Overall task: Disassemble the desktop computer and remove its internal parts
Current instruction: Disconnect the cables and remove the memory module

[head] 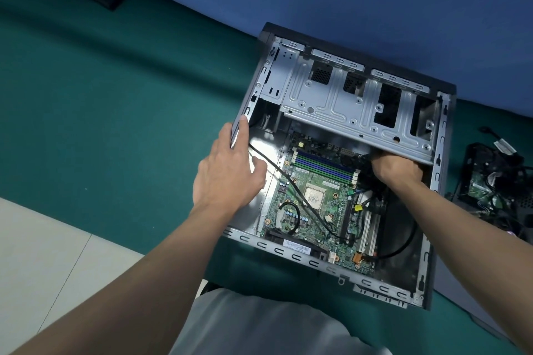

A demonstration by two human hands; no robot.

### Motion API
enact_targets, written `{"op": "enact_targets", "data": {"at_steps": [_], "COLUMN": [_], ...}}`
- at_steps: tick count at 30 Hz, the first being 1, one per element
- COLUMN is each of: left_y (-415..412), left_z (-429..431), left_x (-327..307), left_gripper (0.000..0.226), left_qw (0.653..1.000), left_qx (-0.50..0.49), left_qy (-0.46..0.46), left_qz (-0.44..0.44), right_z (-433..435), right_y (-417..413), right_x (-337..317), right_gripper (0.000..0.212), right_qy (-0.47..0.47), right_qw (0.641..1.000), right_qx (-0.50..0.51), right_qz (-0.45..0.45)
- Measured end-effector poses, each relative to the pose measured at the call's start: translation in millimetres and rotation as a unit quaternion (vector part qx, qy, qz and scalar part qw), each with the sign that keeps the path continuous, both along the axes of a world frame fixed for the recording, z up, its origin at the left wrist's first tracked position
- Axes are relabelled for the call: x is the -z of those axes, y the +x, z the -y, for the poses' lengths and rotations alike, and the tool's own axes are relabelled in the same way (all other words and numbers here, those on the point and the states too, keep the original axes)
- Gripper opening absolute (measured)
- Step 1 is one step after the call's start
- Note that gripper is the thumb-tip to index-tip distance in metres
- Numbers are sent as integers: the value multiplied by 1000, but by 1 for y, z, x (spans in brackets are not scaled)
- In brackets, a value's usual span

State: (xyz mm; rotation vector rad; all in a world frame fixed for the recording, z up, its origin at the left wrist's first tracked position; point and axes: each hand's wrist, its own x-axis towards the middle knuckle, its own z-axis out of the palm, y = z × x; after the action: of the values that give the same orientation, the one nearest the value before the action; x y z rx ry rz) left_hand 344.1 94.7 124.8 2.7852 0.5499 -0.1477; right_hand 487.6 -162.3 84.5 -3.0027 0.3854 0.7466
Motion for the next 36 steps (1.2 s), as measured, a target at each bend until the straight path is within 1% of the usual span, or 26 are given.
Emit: {"op": "enact_targets", "data": {"at_steps": [4, 9, 12, 14, 15, 18, 23, 25, 26, 28, 31, 32, 34, 36], "left_y": [0, 1, 0, 0, 0, 0, 0, 0, 0, 0, 0, 0, 1, 1], "left_z": [0, 0, 0, 0, 0, 0, 0, 0, 0, 0, 0, -1, 0, 0], "left_x": [0, -1, -1, -1, -1, -1, 1, 1, 1, 0, 0, 0, 0, -1], "left_gripper": [72, 72, 71, 71, 71, 71, 73, 72, 72, 72, 73, 73, 73, 72], "left_qw": [1000, 1000, 1000, 1000, 1000, 1000, 1000, 1000, 1000, 1000, 1000, 1000, 1000, 1000], "left_qx": [-3, -7, -5, -4, -3, -1, 0, 2, 1, 1, 2, 1, 0, -2], "left_qy": [-1, -12, -11, -9, -9, -9, -8, -7, -8, -6, -5, -5, -5, -6], "left_qz": [-2, -2, 0, 1, 2, 1, 0, 3, 4, 2, 1, 0, -1, -3], "right_z": [-3, -3, -4, -4, -3, -3, -2, -3, -3, 0, 6, 6, 6, 4], "right_y": [2, 0, 0, -1, -2, -7, -20, -30, -35, -44, -59, -64, -73, -81], "right_x": [0, -3, -4, -5, -6, -10, -16, -17, -17, -16, -14, -14, -18, -25], "right_gripper": [38, 42, 38, 31, 28, 30, 26, 23, 20, 6, 19, 18, 18, 20], "right_qy": [16, 11, 8, 16, 14, -3, -43, -48, -37, 0, 43, 68, 144, 220], "right_qw": [1000, 1000, 1000, 1000, 999, 998, 991, 986, 983, 974, 962, 960, 958, 954], "right_qx": [1, -5, -10, -14, -22, -57, -129, -152, -165, -199, -244, -246, -219, -167], "right_qz": [-5, -3, -18, -18, -24, -39, 10, 45, 67, 107, 111, 114, 117, 119]}}
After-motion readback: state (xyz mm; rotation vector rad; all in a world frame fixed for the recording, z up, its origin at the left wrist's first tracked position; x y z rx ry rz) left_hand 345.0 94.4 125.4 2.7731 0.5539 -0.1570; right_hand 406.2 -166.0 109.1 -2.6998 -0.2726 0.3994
